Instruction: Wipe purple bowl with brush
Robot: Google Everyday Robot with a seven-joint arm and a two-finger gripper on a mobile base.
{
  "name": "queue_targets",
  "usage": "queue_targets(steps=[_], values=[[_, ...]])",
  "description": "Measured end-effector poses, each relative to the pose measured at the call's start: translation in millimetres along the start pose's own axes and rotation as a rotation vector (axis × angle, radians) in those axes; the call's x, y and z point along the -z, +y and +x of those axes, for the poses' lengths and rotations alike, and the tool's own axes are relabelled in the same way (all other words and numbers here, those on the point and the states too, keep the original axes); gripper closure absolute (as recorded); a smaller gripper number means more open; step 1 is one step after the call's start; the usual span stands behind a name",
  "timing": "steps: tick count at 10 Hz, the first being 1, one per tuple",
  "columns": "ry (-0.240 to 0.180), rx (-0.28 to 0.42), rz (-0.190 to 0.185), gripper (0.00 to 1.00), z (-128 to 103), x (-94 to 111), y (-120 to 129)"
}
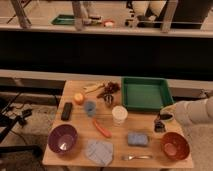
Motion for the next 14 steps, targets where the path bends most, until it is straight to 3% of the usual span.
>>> queue_targets(steps=[3, 5, 7, 9, 12, 14], values=[[-0.034, 0.026, 0.02, 1.0, -18, 32, -3], [-0.075, 0.069, 0.035, 1.0, -45, 56, 4], [-0.143, 0.116, 0.029, 1.0, -77, 59, 9], [-0.204, 0.145, -0.003, 1.0, -92, 43, 13], [-0.315, 0.21, -0.071, 1.0, -125, -10, 22], [-0.364, 0.257, -0.094, 1.0, -146, -27, 18]])
